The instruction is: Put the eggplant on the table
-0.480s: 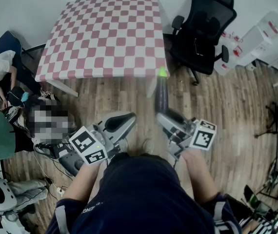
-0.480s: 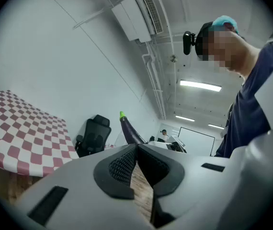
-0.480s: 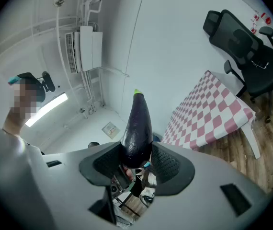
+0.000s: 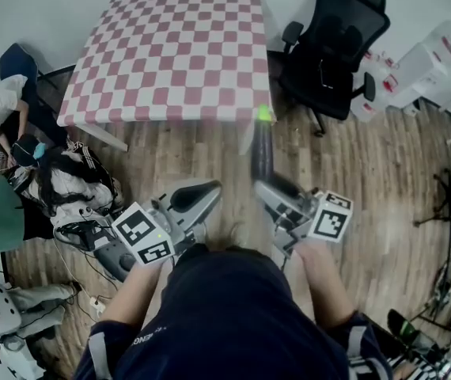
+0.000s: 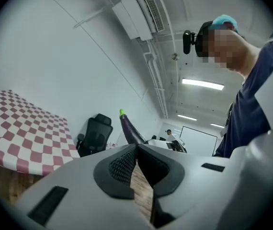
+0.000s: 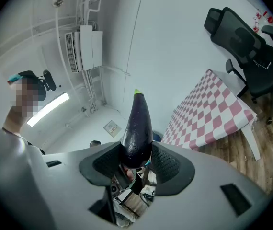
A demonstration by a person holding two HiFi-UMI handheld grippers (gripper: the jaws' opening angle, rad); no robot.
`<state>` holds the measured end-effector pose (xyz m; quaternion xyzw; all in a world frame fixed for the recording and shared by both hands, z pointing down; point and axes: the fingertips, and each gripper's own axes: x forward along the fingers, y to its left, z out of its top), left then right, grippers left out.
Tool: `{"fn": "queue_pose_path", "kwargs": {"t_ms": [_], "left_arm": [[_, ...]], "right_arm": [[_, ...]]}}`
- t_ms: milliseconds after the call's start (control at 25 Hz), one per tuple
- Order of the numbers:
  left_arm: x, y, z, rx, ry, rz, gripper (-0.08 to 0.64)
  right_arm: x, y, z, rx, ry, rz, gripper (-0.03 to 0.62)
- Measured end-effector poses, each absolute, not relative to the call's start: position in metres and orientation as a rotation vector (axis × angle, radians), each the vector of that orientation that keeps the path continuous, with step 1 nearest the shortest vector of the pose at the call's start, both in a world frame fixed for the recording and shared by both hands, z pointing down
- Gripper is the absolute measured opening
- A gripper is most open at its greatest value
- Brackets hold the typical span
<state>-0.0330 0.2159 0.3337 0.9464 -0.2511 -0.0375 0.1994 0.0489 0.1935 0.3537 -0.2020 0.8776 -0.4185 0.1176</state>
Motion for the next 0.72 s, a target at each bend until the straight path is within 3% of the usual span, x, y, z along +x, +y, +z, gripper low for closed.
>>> {"fn": "queue_pose_path", "kwargs": {"t_ms": [720], "left_arm": [[0.034,0.207,0.327,2.672,-0.760,-0.074,0.035]], "right_arm": [[0.118,0.179,0.344,-0.620,2.705,-1.056,0.212]]}}
